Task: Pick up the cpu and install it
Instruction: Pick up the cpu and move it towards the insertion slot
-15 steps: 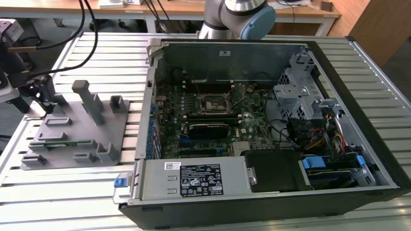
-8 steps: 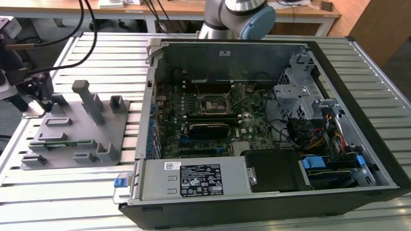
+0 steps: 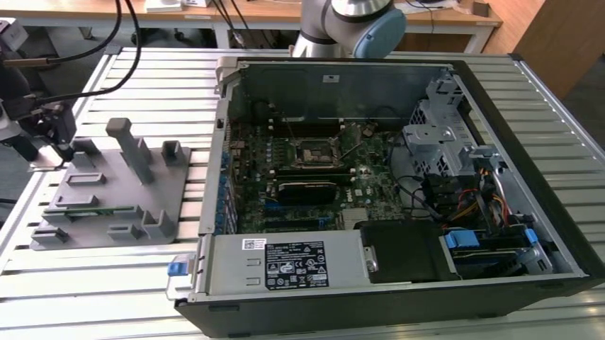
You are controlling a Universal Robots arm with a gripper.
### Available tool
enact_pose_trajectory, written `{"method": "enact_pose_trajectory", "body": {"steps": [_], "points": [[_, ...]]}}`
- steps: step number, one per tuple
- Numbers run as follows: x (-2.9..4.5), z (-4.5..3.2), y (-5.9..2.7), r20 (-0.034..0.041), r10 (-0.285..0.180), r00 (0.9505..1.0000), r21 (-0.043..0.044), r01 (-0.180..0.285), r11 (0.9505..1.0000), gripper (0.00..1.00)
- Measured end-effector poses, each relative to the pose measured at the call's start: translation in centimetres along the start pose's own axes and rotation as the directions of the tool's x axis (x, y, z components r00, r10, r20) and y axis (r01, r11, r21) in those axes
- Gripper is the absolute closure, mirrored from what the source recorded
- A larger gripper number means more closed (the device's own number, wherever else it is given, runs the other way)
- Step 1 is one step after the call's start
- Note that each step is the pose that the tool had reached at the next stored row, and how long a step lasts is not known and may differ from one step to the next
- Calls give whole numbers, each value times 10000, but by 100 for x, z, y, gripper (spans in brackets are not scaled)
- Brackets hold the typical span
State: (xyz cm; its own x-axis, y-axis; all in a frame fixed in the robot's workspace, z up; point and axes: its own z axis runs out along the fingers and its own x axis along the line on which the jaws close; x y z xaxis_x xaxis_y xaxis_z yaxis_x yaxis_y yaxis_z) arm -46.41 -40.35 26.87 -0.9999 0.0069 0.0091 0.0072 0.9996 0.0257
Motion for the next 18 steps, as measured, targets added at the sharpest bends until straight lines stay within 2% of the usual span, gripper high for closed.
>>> {"method": "enact_pose_trajectory", "body": {"steps": [18], "points": [[1,-174,4,5,0,10000,0,0,10000,46]]}}
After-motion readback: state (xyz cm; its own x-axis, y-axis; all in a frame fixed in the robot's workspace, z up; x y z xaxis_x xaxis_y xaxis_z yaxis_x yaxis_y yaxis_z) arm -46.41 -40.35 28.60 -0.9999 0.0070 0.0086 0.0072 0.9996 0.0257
